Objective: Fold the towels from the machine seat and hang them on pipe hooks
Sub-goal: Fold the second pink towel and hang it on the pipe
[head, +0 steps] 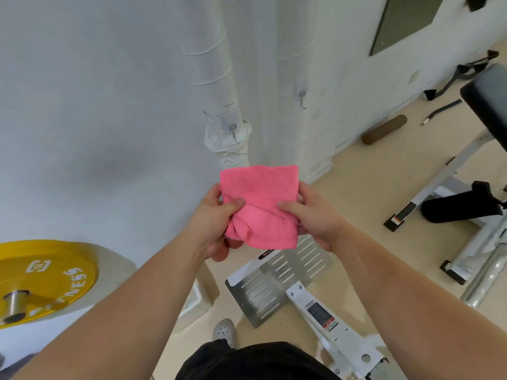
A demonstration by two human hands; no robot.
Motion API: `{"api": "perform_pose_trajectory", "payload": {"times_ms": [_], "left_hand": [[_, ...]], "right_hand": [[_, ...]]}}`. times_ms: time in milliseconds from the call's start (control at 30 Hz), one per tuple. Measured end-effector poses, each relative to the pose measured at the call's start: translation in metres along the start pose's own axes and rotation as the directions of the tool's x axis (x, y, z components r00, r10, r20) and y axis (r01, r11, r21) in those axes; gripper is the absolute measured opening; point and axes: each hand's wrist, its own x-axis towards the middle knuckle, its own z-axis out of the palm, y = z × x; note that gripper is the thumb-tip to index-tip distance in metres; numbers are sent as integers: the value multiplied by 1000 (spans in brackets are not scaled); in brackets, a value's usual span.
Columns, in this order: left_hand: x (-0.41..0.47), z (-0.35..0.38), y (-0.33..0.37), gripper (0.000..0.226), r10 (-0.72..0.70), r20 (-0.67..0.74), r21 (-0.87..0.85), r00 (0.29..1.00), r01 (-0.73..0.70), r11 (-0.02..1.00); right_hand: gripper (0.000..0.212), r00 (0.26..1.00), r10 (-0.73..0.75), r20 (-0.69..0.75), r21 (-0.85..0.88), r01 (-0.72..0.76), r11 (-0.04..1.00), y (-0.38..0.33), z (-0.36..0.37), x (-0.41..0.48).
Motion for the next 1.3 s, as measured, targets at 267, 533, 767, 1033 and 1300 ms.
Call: {"api": "perform_pose_trajectory", "payload": {"times_ms": [267, 533, 767, 1033, 1300], "left_hand": [[40, -79, 29, 34, 121, 171, -212, 978, -84, 974], [89, -131, 71, 20, -42, 368, -112, 929, 90, 990], [112, -133, 97, 39, 186, 228, 289, 956, -249, 925], [123, -109, 156, 54, 336, 57, 207, 940, -341, 917], [124, -51, 221, 50, 450, -29, 226, 893, -432, 873]], "right_hand": [[35, 991, -72, 116, 281, 37, 959, -31, 47, 38], [59, 984, -171, 41, 62, 168, 984, -65, 96, 80], [22, 992, -122, -24, -143, 118, 983, -96, 111, 109], [66, 978, -207, 17, -350, 200, 915, -155, 82, 144], [50, 883, -465, 55, -321, 457, 829, -245, 36, 174]]}}
